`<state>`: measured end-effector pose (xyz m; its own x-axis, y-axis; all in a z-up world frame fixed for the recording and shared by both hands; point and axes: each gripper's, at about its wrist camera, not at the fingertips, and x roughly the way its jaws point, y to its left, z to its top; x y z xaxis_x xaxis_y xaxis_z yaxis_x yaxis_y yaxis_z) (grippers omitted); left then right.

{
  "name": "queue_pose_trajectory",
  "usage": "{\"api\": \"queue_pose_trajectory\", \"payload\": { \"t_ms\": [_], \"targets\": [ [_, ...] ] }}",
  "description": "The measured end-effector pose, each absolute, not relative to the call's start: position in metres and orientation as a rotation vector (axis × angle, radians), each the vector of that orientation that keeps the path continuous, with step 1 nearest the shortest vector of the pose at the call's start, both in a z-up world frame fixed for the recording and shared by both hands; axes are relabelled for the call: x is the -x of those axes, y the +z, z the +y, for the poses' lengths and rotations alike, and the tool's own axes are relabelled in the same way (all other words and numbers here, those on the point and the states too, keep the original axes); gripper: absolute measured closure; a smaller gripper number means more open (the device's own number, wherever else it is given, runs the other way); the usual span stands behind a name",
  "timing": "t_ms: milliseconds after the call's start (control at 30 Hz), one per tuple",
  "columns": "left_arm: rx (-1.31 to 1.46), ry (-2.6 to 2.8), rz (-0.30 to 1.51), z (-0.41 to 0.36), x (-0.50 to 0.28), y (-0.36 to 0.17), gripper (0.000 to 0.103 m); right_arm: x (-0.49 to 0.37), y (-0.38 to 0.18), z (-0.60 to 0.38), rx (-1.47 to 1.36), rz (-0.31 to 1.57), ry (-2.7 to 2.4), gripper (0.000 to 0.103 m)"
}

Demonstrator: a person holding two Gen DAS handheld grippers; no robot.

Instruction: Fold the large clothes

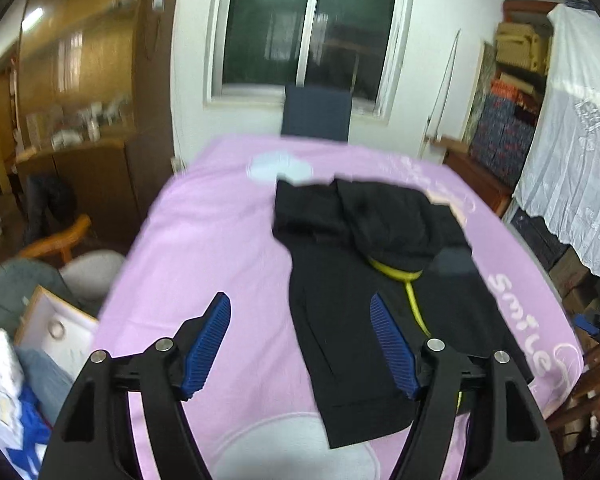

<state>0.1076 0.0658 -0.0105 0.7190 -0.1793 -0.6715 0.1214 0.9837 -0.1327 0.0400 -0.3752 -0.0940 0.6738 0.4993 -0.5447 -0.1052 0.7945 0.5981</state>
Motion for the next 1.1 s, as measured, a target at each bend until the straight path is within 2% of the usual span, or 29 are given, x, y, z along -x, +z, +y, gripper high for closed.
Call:
{"api": "queue_pose_trajectory", "payload": {
  "t_ms": [300, 767, 1000, 1100],
  "targets": [
    [0.078, -0.185, 0.931, 0.047, -0.190, -0.084, 0.032, -0.122, -0.140, -0.343, -0.492, 0.882, 0.322, 0.049],
    [0.044, -0.128, 1.054, 0.035, -0.249, -0.144, 0.032, -0.199, -0.183, -0.356, -0.611, 0.950, 0.225, 0.048],
    [0.125, -0.176, 1.061, 0.043, -0.261, -0.140, 0.032, -0.212, -0.206, -0.373, -0.708, 0.980, 0.230, 0.048],
    [0.165, -0.216, 1.067, 0.040, -0.275, -0.141, 0.039, -0.221, -0.208, -0.369, -0.719, 0.988, 0.265, 0.048]
  ]
}}
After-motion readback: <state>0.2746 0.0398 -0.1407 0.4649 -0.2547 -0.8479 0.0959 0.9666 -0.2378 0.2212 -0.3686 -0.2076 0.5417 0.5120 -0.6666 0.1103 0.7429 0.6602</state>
